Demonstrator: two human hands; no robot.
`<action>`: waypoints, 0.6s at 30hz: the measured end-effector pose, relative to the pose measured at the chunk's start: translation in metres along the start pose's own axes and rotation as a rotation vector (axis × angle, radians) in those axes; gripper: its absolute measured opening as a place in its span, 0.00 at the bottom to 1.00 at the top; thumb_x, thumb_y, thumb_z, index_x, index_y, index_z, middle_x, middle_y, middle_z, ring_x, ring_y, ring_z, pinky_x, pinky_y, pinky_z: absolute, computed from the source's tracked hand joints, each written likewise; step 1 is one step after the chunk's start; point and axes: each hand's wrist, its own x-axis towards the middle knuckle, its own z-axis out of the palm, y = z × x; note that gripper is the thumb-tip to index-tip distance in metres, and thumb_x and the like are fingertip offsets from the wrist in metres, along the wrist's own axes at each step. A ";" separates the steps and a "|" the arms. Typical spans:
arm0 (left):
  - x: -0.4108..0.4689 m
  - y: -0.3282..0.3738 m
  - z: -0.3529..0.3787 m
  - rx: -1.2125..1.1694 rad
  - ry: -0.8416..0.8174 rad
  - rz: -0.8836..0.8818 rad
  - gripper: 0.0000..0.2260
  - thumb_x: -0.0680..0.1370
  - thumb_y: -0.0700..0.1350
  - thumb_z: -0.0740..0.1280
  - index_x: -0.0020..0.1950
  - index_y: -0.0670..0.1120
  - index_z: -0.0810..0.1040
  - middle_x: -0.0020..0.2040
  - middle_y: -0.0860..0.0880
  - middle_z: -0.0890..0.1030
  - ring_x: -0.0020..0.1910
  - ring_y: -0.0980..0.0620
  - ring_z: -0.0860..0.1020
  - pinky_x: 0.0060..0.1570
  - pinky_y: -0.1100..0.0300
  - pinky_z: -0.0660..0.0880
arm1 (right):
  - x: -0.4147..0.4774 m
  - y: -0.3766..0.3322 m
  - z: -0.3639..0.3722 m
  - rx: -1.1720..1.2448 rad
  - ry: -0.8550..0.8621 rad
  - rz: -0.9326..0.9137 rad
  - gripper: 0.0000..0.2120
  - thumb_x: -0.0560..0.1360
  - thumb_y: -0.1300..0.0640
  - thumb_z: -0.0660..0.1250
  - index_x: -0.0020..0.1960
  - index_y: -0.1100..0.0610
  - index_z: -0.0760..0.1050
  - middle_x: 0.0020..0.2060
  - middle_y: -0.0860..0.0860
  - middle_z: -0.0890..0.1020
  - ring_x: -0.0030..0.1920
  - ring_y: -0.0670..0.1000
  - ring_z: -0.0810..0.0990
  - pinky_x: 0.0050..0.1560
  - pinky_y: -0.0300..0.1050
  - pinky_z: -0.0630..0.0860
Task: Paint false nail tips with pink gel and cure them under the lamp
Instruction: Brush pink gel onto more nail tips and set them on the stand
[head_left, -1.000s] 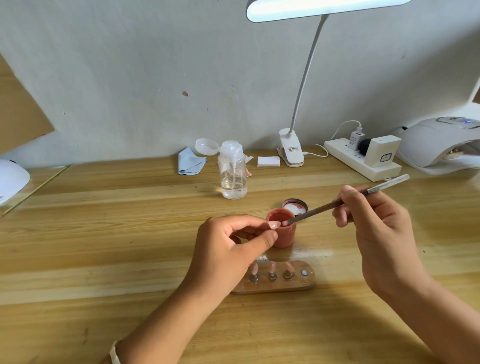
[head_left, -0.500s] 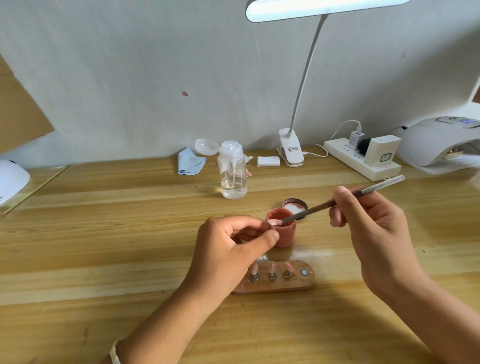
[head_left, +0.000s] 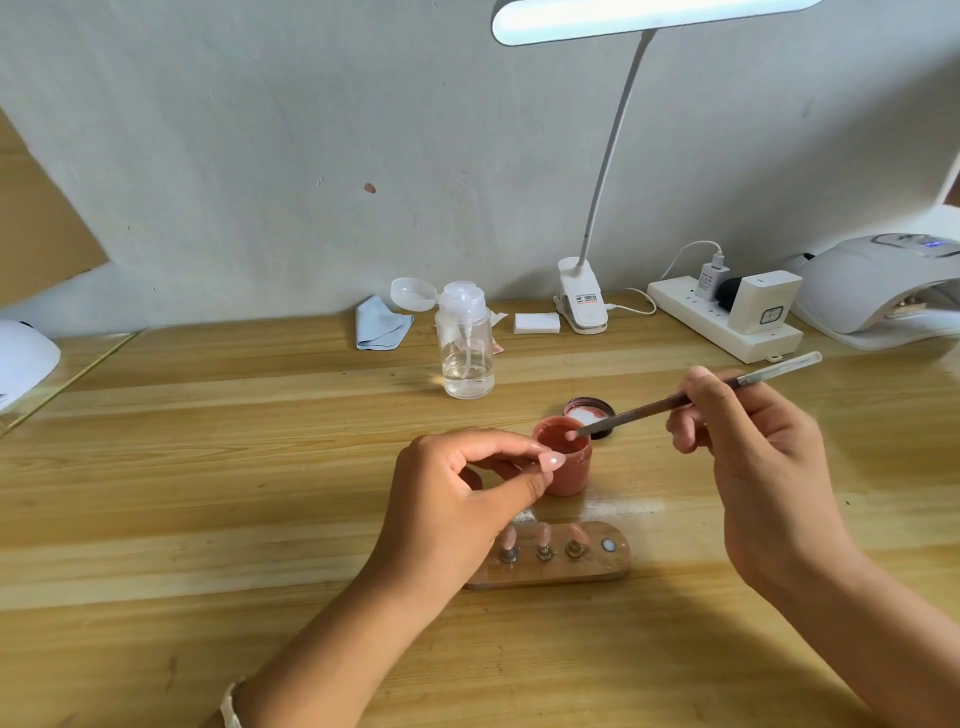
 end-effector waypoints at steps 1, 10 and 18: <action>0.000 0.000 0.000 0.001 0.001 0.002 0.08 0.71 0.40 0.78 0.44 0.54 0.87 0.41 0.51 0.86 0.31 0.40 0.81 0.20 0.46 0.77 | 0.000 0.000 -0.001 0.000 -0.002 0.006 0.11 0.80 0.55 0.66 0.40 0.56 0.77 0.26 0.49 0.75 0.33 0.47 0.72 0.39 0.33 0.71; 0.001 -0.001 0.001 0.050 -0.013 0.002 0.09 0.71 0.39 0.78 0.45 0.53 0.87 0.41 0.52 0.86 0.28 0.40 0.80 0.23 0.43 0.77 | -0.006 -0.003 0.006 -0.004 -0.130 0.029 0.13 0.73 0.48 0.67 0.38 0.58 0.78 0.25 0.49 0.76 0.31 0.43 0.74 0.41 0.29 0.73; -0.001 -0.001 0.001 0.027 -0.024 -0.011 0.07 0.72 0.42 0.78 0.46 0.54 0.87 0.43 0.50 0.86 0.31 0.37 0.81 0.22 0.42 0.76 | 0.000 0.002 0.000 -0.093 -0.010 0.028 0.14 0.80 0.59 0.66 0.36 0.58 0.77 0.24 0.47 0.75 0.30 0.42 0.72 0.38 0.29 0.70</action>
